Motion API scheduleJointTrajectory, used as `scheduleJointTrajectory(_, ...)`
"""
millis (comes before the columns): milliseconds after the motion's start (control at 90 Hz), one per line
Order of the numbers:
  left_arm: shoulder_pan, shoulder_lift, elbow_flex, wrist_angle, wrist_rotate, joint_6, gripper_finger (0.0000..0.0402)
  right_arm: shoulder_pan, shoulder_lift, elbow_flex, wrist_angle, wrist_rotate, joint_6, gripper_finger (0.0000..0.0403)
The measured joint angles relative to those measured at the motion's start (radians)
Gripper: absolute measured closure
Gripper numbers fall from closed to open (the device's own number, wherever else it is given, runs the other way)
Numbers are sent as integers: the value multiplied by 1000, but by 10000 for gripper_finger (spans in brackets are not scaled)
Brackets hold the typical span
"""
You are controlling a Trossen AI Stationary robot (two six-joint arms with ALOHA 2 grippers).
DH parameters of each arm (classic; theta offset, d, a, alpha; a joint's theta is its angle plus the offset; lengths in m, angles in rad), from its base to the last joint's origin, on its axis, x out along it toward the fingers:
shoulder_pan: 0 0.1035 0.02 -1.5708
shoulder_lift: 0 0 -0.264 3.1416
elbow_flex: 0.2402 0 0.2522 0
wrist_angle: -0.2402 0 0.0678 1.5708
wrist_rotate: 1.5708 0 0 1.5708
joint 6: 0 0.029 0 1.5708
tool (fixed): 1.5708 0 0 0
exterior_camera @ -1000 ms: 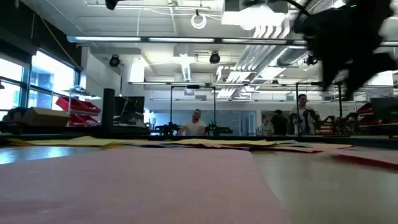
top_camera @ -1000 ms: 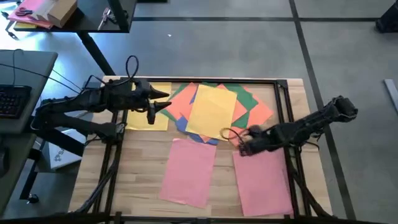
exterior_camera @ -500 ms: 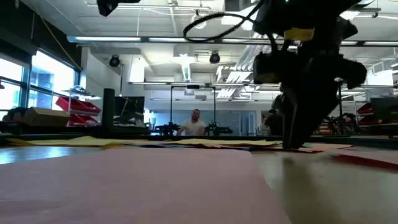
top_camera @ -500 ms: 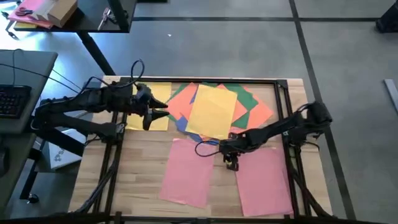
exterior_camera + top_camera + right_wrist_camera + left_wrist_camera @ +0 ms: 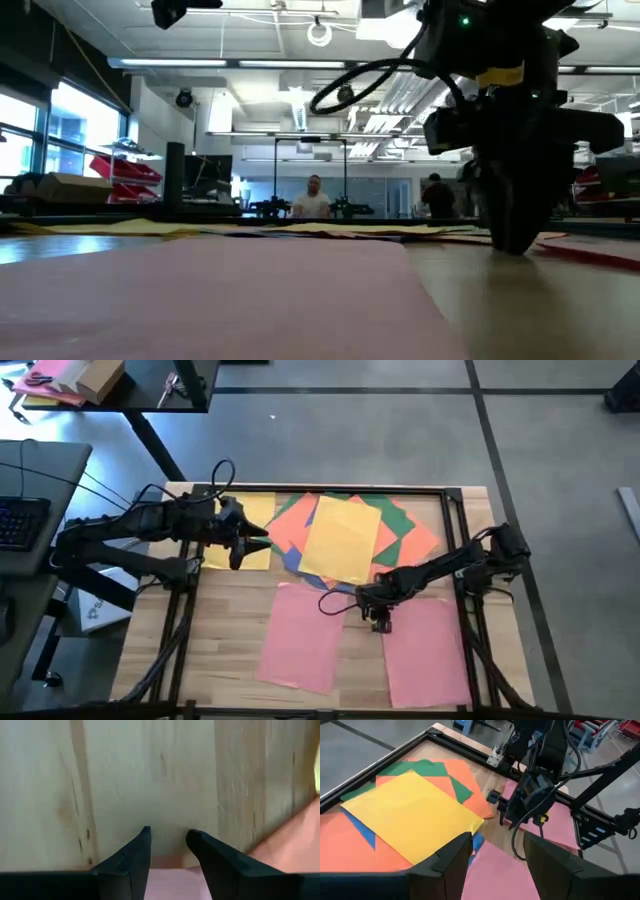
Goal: Organize paper
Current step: Stack the pink paper on top of the stacked pink papers
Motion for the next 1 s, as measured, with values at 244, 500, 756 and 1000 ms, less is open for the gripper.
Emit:
scheduleJointTrajectory(244, 0, 0, 0, -11, -19, 31, 229, 0, -75, 28, -29, 114, -3, 259)
scheduleJointTrajectory(500, -14, 0, 0, -167, -19, 34, 229, 25, -77, 139, -2, 222, -84, 259)
scheduleJointTrajectory(756, -113, 0, -2, -359, -65, -41, 229, 109, -35, 167, 120, 314, -259, 259)
scheduleJointTrajectory(1000, -260, 10, -2, -374, -152, -154, 229, 202, 67, 219, 118, 316, -381, 259)
